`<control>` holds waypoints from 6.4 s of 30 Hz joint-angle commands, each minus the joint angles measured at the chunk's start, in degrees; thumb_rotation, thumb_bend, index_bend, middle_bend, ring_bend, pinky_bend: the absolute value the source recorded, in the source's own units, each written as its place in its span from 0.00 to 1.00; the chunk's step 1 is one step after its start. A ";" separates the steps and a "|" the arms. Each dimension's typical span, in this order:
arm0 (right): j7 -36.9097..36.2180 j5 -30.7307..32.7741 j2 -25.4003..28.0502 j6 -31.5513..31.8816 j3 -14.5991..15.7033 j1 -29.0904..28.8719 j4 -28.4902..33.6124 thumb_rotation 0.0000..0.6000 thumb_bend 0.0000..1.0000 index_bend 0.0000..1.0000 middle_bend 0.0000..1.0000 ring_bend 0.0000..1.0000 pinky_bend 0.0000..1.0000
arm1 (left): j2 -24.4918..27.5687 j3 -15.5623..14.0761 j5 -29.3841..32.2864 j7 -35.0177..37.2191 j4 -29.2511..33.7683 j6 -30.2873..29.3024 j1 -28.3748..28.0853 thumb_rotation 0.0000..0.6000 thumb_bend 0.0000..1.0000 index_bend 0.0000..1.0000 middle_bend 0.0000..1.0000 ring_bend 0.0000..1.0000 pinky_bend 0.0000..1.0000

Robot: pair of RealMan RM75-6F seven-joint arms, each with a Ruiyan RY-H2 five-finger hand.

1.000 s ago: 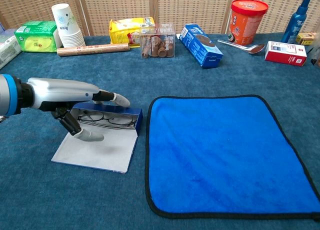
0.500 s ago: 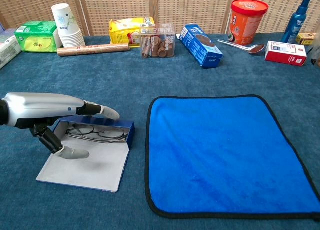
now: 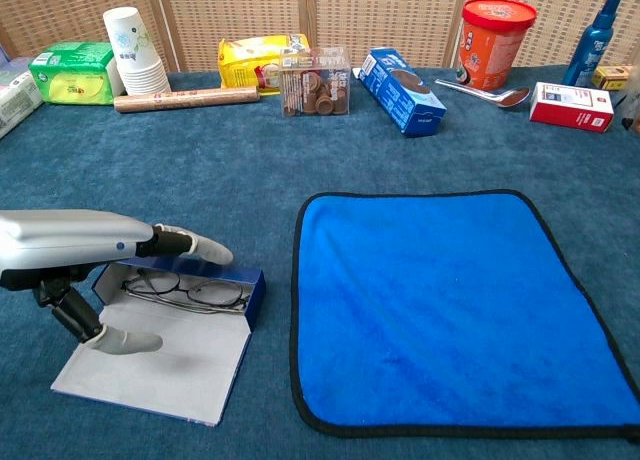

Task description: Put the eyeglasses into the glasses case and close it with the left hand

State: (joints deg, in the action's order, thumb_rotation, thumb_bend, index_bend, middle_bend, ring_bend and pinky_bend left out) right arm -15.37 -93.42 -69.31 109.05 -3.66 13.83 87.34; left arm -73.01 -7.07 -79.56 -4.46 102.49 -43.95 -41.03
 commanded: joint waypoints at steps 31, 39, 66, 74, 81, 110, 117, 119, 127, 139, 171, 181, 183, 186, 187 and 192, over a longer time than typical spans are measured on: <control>-0.56 -3.40 -0.86 0.05 1.57 -0.85 -2.03 0.79 0.34 0.09 0.13 0.00 0.09 | 3.72 -7.18 -10.53 2.95 3.29 -7.99 8.84 0.64 0.29 0.04 0.09 0.00 0.10; -1.93 -3.49 -1.55 0.66 2.11 -0.43 -3.80 0.80 0.34 0.08 0.13 0.00 0.09 | 4.25 -8.09 -12.23 1.84 4.16 -8.78 10.18 0.65 0.29 0.04 0.09 0.00 0.09; -3.73 -3.76 -2.00 1.63 2.69 -0.11 -5.87 0.79 0.34 0.08 0.13 0.00 0.09 | 4.19 -9.21 -15.70 2.36 4.55 -9.86 13.00 0.65 0.29 0.03 0.08 0.00 0.09; -4.32 -3.61 -2.05 2.05 2.71 0.15 -6.37 0.79 0.34 0.08 0.13 0.00 0.09 | 4.02 -9.05 -15.83 1.66 4.91 -8.99 12.88 0.65 0.29 0.03 0.08 0.00 0.09; -4.43 -3.59 -2.11 1.86 2.68 0.00 -6.46 0.79 0.34 0.08 0.13 0.00 0.09 | 4.56 -8.55 -16.09 1.80 4.46 -11.87 14.37 0.65 0.29 0.02 0.07 0.00 0.09; -1.85 -4.72 -2.95 -4.86 1.13 -6.30 -4.90 0.79 0.34 0.07 0.13 0.00 0.09 | -6.50 -11.14 -31.16 -9.29 -15.70 -47.42 39.62 1.00 0.29 0.01 0.02 0.00 0.03; -3.34 -4.94 -3.59 -5.83 1.37 -7.50 -6.75 0.79 0.34 0.07 0.13 0.00 0.09 | -9.12 -12.62 -33.16 -12.19 -23.24 -48.50 43.14 1.00 0.29 0.00 0.00 0.00 0.01; -3.95 -4.84 -3.81 -5.90 1.43 -7.66 -7.44 0.79 0.34 0.07 0.13 0.00 0.09 | -9.82 -12.57 -33.85 -13.25 -25.37 -48.97 43.78 1.00 0.29 0.00 0.00 0.00 0.01; -7.18 -5.00 -4.50 -4.38 1.96 -7.45 -10.62 0.80 0.34 0.07 0.13 0.00 0.09 | -14.13 -12.21 -36.12 -11.24 -35.69 -53.31 46.58 1.00 0.29 0.00 0.00 0.00 0.00; -9.46 -6.00 -4.18 -0.64 2.85 -6.18 -12.42 0.79 0.34 0.07 0.13 0.00 0.09 | -17.17 -11.53 -39.07 -13.65 -42.81 -54.78 46.99 1.00 0.29 0.00 0.00 0.00 0.00; -19.48 -2.17 -5.09 5.45 2.93 -0.77 -19.81 0.78 0.35 0.07 0.13 0.00 0.09 | -23.82 -12.39 -42.94 -18.79 -51.44 -51.42 44.48 1.00 0.29 0.00 0.00 0.00 0.00; -21.96 -1.28 -5.40 6.69 2.66 0.62 -21.56 0.79 0.34 0.07 0.13 0.00 0.09 | -24.04 -12.41 -42.80 -19.34 -50.88 -50.17 43.17 1.00 0.28 0.00 0.00 0.00 0.00; -22.56 -1.00 -5.52 6.79 2.58 0.90 -22.00 0.79 0.34 0.07 0.13 0.00 0.09 | -24.18 -12.48 -42.80 -19.33 -50.75 -49.73 42.84 1.00 0.28 0.00 0.00 0.00 0.00; -23.08 -0.86 -5.68 6.97 2.49 1.15 -22.50 0.79 0.34 0.07 0.13 0.00 0.09 | -24.29 -12.62 -42.97 -19.45 -50.51 -49.20 42.33 1.00 0.28 0.00 0.00 0.00 0.00; -23.27 -0.84 -5.74 7.06 2.47 1.26 -22.71 0.79 0.34 0.07 0.13 0.00 0.09 | -24.32 -12.64 -43.02 -19.54 -50.36 -48.97 42.08 1.00 0.27 0.00 0.00 0.00 0.00; -23.93 -0.52 -5.91 7.31 2.31 1.71 -23.25 0.80 0.34 0.07 0.13 0.00 0.09 | -24.32 -12.66 -43.23 -19.85 -49.54 -48.22 41.15 1.00 0.25 0.00 0.00 0.00 0.00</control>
State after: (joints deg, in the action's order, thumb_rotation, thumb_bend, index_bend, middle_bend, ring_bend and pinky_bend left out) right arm -39.22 -94.00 -75.20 116.30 -1.32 15.47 64.15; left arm -97.34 -19.72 -122.76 -24.29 52.79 -92.34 0.27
